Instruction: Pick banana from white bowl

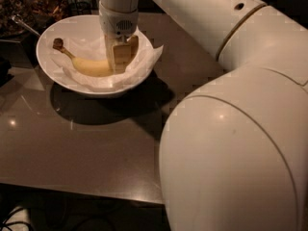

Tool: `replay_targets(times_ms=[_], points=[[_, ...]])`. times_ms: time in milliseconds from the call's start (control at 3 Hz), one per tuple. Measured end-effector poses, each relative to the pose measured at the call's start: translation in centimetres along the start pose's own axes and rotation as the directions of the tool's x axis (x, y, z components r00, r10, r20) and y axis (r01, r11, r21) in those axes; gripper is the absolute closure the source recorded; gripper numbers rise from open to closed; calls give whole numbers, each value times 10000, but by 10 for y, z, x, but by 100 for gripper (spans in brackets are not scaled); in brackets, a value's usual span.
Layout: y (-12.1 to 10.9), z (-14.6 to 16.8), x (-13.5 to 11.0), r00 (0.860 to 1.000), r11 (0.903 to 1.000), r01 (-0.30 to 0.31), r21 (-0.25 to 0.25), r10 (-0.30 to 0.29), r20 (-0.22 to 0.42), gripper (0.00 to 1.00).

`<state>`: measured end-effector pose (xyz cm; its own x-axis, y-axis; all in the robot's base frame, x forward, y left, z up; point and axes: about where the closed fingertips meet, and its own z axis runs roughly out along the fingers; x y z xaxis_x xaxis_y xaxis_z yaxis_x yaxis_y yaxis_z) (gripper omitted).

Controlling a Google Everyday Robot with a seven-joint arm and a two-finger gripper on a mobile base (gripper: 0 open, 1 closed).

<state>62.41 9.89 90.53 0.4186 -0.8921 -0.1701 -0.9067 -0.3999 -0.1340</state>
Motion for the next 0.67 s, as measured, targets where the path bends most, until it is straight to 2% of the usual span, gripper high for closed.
replay_targets(times_ms=[333, 667], points=[[21, -33, -11, 9993, 9964, 369, 759, -372, 25, 100], [23, -40, -15, 9991, 9948, 426, 926, -427, -8, 100]])
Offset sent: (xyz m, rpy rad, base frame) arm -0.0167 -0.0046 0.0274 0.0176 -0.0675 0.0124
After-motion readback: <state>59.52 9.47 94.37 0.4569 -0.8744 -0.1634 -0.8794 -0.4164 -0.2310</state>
